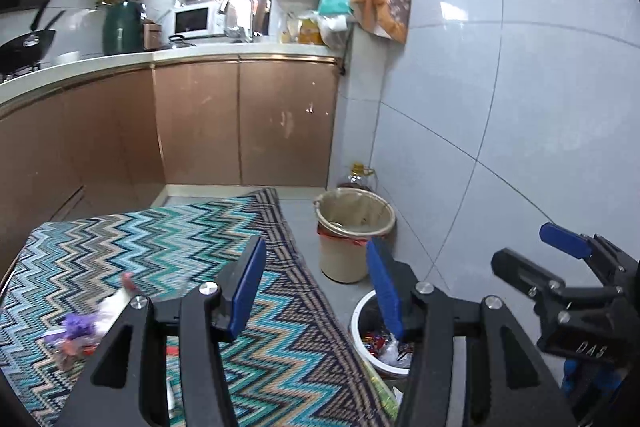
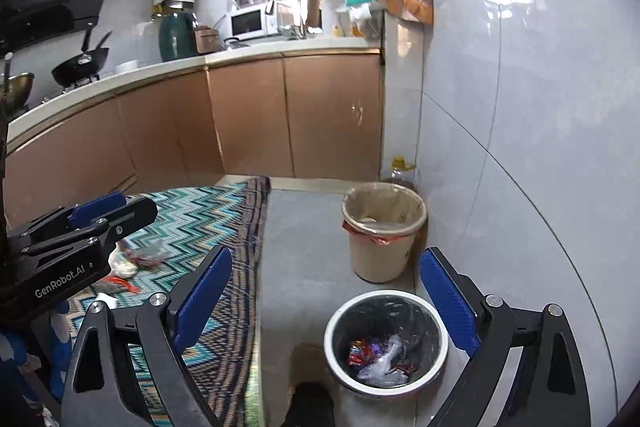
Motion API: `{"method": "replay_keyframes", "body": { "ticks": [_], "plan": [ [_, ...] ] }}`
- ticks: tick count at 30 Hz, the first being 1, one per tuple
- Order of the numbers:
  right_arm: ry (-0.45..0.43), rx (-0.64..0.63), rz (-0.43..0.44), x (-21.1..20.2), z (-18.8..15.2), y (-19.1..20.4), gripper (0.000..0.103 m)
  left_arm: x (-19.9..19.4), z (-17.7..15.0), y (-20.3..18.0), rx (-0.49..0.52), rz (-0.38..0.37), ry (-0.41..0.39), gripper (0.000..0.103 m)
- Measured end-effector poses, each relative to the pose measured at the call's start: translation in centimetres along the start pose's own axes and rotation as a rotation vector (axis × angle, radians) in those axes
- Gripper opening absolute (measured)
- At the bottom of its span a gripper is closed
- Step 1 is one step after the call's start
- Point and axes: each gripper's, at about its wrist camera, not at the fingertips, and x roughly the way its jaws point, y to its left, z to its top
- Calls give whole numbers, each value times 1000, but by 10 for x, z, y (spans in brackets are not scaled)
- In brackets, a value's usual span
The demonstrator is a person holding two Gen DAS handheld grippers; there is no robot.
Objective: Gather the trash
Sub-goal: 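Move both tools back over the remaining trash on the cloth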
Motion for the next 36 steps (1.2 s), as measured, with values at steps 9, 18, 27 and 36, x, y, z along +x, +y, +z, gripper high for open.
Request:
{"method": "replay_keyframes", "body": {
  "ticks": [9,18,27,36],
  "plan": [
    [-88,-38,31,-44,9,35,103,-60,-7,27,-2,64,-71,56],
    [-161,-61,79,-85,12,64,103,-118,-14,39,8,128,-157,66],
    [-203,-77,148,-113,9,87,103,-159,-22,46,11,182,-211,77],
    [-210,-110,190,-125,5,110,103,-181,-32,62,-11,232,-227,79]
  ]
}}
